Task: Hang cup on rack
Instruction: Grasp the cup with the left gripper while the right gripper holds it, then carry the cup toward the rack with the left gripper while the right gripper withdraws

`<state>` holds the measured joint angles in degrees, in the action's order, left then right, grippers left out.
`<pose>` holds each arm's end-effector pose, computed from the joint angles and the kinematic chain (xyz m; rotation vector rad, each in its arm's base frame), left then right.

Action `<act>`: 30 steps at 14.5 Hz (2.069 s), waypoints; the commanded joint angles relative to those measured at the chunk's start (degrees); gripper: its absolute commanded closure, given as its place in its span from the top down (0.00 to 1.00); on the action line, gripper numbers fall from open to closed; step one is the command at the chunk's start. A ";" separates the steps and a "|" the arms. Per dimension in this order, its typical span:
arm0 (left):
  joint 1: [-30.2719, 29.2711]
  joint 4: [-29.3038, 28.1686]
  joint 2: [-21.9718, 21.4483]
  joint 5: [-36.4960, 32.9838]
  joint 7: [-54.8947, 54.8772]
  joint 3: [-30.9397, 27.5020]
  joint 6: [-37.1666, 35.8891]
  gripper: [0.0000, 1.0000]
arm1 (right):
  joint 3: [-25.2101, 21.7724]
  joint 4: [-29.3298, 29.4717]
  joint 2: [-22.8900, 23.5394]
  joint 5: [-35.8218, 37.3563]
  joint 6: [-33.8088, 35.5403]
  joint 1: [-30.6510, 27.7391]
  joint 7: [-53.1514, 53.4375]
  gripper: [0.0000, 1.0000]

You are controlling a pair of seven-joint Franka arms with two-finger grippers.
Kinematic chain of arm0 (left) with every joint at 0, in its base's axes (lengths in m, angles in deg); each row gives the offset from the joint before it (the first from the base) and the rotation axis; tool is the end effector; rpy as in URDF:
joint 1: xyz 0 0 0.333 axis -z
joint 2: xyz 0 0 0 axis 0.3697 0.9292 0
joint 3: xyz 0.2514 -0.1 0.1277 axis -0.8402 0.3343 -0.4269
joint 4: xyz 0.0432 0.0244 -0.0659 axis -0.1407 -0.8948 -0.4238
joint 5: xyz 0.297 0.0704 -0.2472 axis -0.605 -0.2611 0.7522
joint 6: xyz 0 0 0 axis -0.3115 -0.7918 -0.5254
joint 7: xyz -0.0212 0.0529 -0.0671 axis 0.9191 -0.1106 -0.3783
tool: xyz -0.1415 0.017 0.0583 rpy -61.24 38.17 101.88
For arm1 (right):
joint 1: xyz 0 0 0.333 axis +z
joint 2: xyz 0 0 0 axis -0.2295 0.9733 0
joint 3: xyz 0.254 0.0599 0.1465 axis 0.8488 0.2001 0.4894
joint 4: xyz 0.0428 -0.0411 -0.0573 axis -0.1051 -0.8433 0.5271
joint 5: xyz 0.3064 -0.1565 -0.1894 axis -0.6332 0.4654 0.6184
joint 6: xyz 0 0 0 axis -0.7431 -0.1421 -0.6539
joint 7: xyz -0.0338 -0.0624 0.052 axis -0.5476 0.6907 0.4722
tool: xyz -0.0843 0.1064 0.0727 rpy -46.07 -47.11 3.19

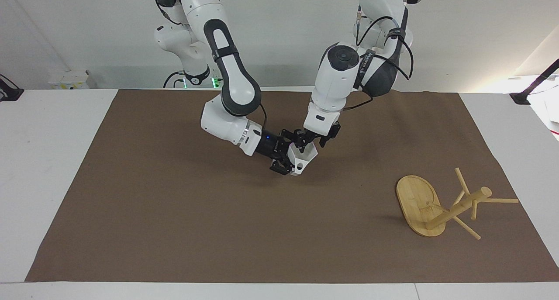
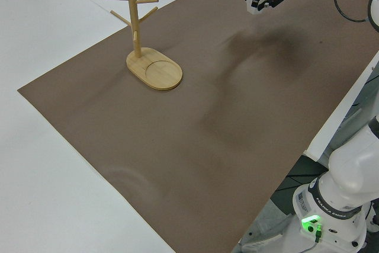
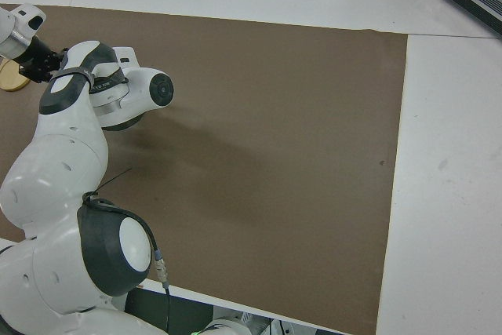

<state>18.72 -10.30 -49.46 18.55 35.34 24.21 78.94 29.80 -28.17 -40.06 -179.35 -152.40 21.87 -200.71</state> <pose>0.5123 -0.3977 0.4019 3.0054 0.3738 0.0176 0.5641 0.3490 0.2887 -1.7781 -1.2900 -1.0676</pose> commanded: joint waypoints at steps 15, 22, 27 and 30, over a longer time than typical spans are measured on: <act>-3.31 -2.81 -2.17 -0.16 -0.71 -1.10 5.73 0.00 | -0.52 -11.09 -12.03 12.23 2.23 -8.83 -1.19 1.00; -12.89 -24.23 -17.89 -0.16 -7.73 -1.19 24.52 0.00 | -0.79 -5.56 -11.59 43.17 9.55 -23.43 -0.58 1.00; -17.55 -34.35 -22.12 1.59 -6.51 -0.92 42.16 0.00 | -0.79 -3.46 -15.45 60.77 12.18 -33.10 5.74 1.00; -19.14 -34.98 -20.73 7.57 -6.95 -0.92 47.92 0.00 | -0.96 2.16 -15.10 64.38 17.79 -36.54 8.54 1.00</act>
<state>1.06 -43.87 -69.88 23.73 28.77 22.59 123.75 28.37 -29.65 -55.31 -118.19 -137.83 -13.20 -196.09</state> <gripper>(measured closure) 0.956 0.000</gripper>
